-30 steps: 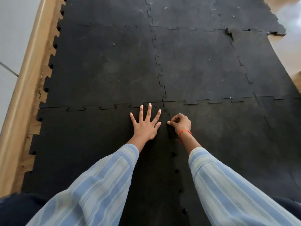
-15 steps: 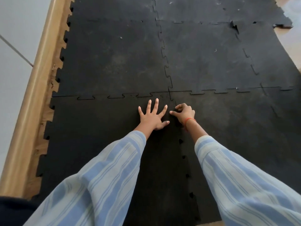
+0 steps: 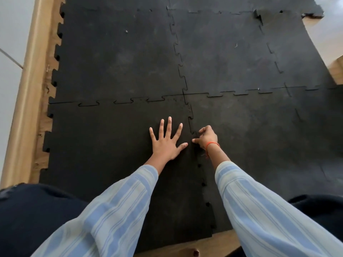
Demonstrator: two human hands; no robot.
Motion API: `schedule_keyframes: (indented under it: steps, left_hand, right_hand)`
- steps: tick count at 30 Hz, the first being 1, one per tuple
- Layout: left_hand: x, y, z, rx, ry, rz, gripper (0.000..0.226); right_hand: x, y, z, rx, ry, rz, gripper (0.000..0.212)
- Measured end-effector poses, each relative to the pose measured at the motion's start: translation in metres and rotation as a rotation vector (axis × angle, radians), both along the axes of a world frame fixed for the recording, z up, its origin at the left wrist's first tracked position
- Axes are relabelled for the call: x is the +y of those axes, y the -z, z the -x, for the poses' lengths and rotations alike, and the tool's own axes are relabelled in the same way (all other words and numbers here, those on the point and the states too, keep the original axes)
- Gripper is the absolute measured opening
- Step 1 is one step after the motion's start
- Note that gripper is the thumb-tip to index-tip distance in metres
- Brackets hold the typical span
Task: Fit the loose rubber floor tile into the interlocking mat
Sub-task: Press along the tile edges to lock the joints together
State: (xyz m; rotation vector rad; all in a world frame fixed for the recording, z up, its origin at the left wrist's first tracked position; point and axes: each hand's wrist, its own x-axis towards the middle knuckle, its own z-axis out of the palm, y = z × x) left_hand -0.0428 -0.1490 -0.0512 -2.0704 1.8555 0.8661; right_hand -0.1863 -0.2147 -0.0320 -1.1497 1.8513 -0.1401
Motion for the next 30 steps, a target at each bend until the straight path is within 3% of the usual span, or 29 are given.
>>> schedule_keyframes:
  steps: [5,8,15,20,27,30]
  left_hand:
    - [-0.003,-0.003,-0.001,0.004,0.003,-0.039,0.077]
    - [-0.006,-0.006,-0.002,0.013,0.015,-0.064,0.079]
    - [-0.002,-0.018,0.001,-0.018,0.061,-0.13,0.121]
    - [0.026,-0.021,0.024,0.007,0.028,-0.142,0.125]
    - [0.033,-0.015,0.03,-0.01,0.005,-0.085,0.12]
    - [0.034,-0.015,0.031,-0.014,0.005,-0.087,0.12]
  right_hand:
    - [-0.005,-0.014,-0.001,-0.023,0.042,-0.112,0.043]
    - [-0.001,-0.02,0.001,-0.023,0.028,-0.095,0.033]
    - [0.061,-0.011,0.033,-0.081,0.077,-0.12,0.021]
    - [0.101,-0.012,0.064,-0.215,0.144,-0.201,0.022]
    - [0.108,0.002,0.053,0.024,0.226,-0.08,0.031]
    - [0.102,-0.003,0.051,0.03,0.243,-0.124,0.034]
